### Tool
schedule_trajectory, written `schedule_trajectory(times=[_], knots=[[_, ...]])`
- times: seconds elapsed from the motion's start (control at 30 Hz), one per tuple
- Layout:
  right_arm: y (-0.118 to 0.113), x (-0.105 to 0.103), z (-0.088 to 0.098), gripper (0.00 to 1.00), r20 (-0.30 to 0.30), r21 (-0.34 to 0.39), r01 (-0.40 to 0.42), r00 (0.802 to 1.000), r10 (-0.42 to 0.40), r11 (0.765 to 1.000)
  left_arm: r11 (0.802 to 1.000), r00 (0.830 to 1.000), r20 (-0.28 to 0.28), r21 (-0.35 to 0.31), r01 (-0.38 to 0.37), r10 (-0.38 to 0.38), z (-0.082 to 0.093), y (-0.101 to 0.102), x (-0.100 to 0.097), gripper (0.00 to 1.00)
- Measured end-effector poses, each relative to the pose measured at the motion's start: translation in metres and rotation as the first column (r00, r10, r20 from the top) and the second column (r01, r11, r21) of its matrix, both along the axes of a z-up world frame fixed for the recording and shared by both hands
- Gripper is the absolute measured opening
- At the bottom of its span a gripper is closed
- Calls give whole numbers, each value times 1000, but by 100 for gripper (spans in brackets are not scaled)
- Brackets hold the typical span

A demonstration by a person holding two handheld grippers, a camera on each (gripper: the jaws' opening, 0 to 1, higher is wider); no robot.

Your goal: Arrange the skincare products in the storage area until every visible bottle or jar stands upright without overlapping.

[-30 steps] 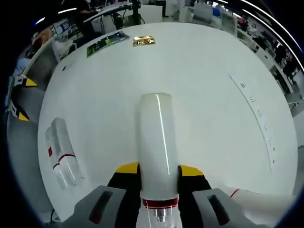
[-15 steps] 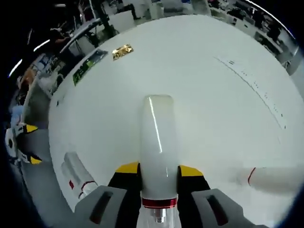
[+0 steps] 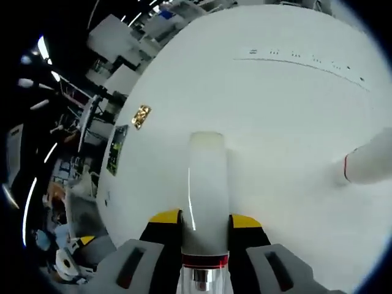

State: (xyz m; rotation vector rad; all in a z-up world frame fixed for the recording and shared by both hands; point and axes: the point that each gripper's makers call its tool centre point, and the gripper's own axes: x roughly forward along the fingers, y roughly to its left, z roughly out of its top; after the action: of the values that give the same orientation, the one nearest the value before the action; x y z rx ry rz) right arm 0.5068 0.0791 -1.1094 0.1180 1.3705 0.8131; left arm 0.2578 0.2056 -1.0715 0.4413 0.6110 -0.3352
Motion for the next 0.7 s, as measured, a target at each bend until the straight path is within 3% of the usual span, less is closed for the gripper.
schedule_trajectory(times=[0.17, 0.37, 0.57, 0.7], knots=[[2, -3, 4, 21, -52, 69, 104, 994, -100, 992, 1000, 1000, -1, 0, 0, 0, 0, 0, 0, 52], [4, -7, 6, 21, -97, 115, 170, 982, -160, 979, 1000, 1000, -2, 1, 3, -3, 0, -1, 0, 52], [6, -6, 9, 21, -175, 178, 283, 952, -253, 942, 1000, 1000, 1, -1, 1, -1, 0, 0, 0, 52], [5, -5, 10, 21, -186, 206, 320, 940, -284, 925, 1000, 1000, 12, -1, -17, 17, 3, 3, 1, 52]])
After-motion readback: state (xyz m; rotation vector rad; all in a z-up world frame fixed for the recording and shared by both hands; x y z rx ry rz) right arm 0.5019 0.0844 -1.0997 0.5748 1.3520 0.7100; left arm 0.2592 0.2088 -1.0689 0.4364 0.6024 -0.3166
